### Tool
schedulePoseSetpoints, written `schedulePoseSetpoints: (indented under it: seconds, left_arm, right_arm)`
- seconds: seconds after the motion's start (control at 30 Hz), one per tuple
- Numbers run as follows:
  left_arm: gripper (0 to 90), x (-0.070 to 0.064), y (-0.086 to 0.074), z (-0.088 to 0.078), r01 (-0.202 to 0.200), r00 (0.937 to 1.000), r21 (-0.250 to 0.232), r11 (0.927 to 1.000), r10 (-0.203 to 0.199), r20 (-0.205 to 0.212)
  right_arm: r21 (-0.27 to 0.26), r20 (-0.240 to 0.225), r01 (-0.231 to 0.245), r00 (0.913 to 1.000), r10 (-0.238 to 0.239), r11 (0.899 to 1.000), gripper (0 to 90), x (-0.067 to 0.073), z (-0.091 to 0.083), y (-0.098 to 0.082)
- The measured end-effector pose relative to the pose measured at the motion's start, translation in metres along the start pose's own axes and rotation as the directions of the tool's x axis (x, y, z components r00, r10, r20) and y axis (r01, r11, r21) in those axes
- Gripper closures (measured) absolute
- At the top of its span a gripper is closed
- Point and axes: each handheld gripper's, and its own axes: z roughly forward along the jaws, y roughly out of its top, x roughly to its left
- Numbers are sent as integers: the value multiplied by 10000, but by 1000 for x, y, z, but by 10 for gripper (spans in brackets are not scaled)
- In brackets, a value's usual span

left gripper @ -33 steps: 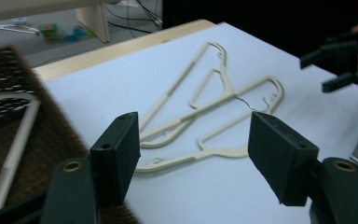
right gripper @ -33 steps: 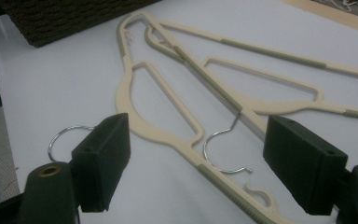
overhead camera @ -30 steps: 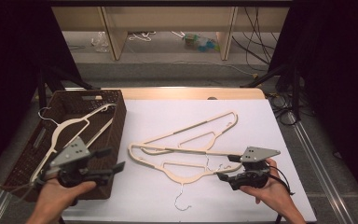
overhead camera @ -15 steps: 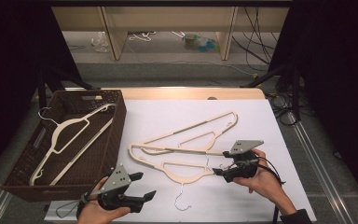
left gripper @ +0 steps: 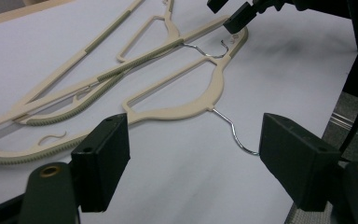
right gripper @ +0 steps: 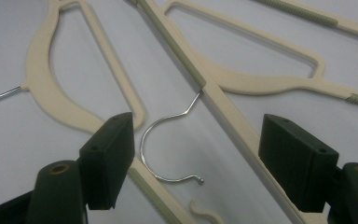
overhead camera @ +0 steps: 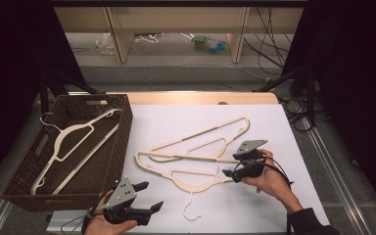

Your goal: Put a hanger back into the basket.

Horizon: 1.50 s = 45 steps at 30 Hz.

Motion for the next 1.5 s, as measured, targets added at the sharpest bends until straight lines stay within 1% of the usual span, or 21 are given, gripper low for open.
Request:
schedulePoseSetpoints:
  seconds: [0.1, 0.17, 0.2, 0.27, 0.33, 0.4, 0.47, 0.5, 0.53, 0.63, 0.7, 0.77, 0.87, 1.0, 1.03, 1.13, 1.17, 1.27, 1.33, 1.43, 1.5]
  left_arm:
    - [236, 0, -1, 0, 120, 9999, -31, 9999, -120, 11]
    - [234, 0, -1, 0, 71, 10000, -14, 10000, -71, -2]
    - [234, 1, -1, 1, 58, 10000, -35, 10000, -58, 44]
    - [234, 1, -1, 1, 70, 10000, -43, 10000, -70, 49]
    - [234, 1, -1, 1, -42, 10000, -21, 10000, 42, 33]
    - [234, 1, -1, 1, -41, 10000, 4, 10000, 41, -5]
    - [234, 1, -2, 1, -57, 10000, 1, 10000, 57, 21]
    - [235, 1, -2, 1, -26, 10000, -18, 10000, 26, 79]
    - [235, 1, -2, 0, -52, 10000, -15, 10000, 52, 84]
    - [236, 0, -2, 0, -59, 9999, 26, 10000, 59, 89]
    - [241, 0, -2, 0, -34, 9999, 46, 10000, 33, 153]
    - [241, 0, -3, 0, -115, 9997, 51, 9999, 114, 210]
    - [243, 0, -3, 0, -63, 9998, 56, 10000, 62, 197]
    - [265, 0, -3, 0, -162, 9995, 73, 9998, 160, 268]
    - [265, 0, -3, 0, -62, 9996, 77, 10000, 60, 267]
    - [265, 0, -4, 1, -54, 9995, 84, 9999, 51, 323]
    - [268, 0, -4, 0, -50, 9995, 142, 9999, 46, 317]
    - [272, 0, -4, 0, -93, 9994, 155, 9998, 88, 332]
    - [272, 0, -4, 0, -66, 9994, 137, 9999, 62, 339]
    - [273, 0, -5, 0, -90, 9992, 172, 9998, 83, 384]
    - [275, -1, -5, 1, 14, 9991, 95, 10000, -18, 426]
  right_arm:
    - [-240, 123, 66, 9999, -63, 9997, 276, -3, 3, 0]
    - [-110, 197, 85, 9998, -83, 9999, 276, -5, 4, 1]
    - [154, 103, 59, 9999, -61, 9999, 276, -6, 3, 2]
    - [-1, 241, 82, 9997, -82, 10000, 278, -8, 7, 4]
    - [106, 173, 388, 9991, -389, 9992, 295, -11, 10, 7]
    - [282, 159, 325, 9993, -330, 9991, 296, -12, 11, 8]
    - [364, 153, 522, 9985, -528, 9980, 324, -16, 20, 10]
    - [493, 188, 387, 9990, -397, 9980, 333, -16, 23, 12]
    - [701, 68, 563, 9984, -569, 9960, 348, -18, 24, 14]
    - [815, -98, 868, 9962, -863, 9929, 406, -20, 31, 17]
    - [1023, -418, 880, 9956, -841, 9909, 448, -21, 35, 19]
    - [1354, -415, 1069, 9939, -1021, 9850, 477, -22, 38, 21]
    - [1532, -547, 1431, 9892, -1362, 9778, 520, -25, 42, 24]
    - [1927, -695, 1499, 9879, -1389, 9697, 566, -26, 46, 27]
    - [1965, -729, 1559, 9869, -1442, 9680, 574, -26, 46, 28]
    - [2162, -795, 1517, 9873, -1375, 9645, 598, -27, 46, 30]
    - [2262, -972, 1612, 9850, -1424, 9607, 650, -27, 47, 32]
    - [2492, -1014, 1780, 9823, -1572, 9519, 722, -24, 47, 34]
    - [2688, -1063, 1956, 9792, -1728, 9431, 732, -22, 46, 36]
    - [2754, -1159, 2506, 9670, -2267, 9281, 744, -20, 46, 36]
    - [2812, -1211, 2740, 9608, -2493, 9197, 745, -18, 46, 37]
